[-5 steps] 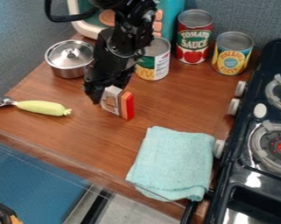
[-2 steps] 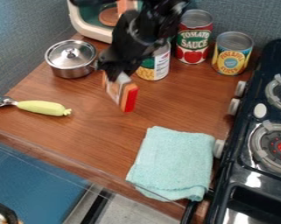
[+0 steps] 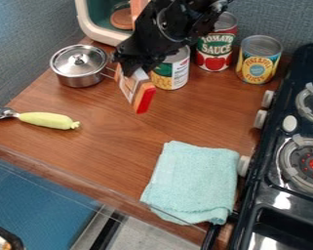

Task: Take the thing and put it in an upright position.

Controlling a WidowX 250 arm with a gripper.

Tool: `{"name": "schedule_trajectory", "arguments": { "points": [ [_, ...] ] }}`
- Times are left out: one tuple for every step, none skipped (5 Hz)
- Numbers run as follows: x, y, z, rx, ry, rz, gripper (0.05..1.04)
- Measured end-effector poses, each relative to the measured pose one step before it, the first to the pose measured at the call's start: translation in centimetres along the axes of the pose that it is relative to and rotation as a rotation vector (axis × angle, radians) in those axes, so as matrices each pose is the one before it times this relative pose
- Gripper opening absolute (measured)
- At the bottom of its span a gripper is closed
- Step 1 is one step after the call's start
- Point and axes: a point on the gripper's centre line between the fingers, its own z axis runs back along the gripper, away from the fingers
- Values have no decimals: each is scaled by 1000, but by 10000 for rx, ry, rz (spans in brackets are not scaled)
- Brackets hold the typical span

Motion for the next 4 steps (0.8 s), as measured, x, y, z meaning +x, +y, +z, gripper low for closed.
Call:
{"name": "schedule_trajectory", "arguments": {
  "points": [
    [542,89,281,139,-501,-236,320],
    [588,-264,990,97,-886,-461,320],
    [704,216,672,265,-1188,-511,320],
    [407,13,620,102,-911,-105,320]
  ]
}}
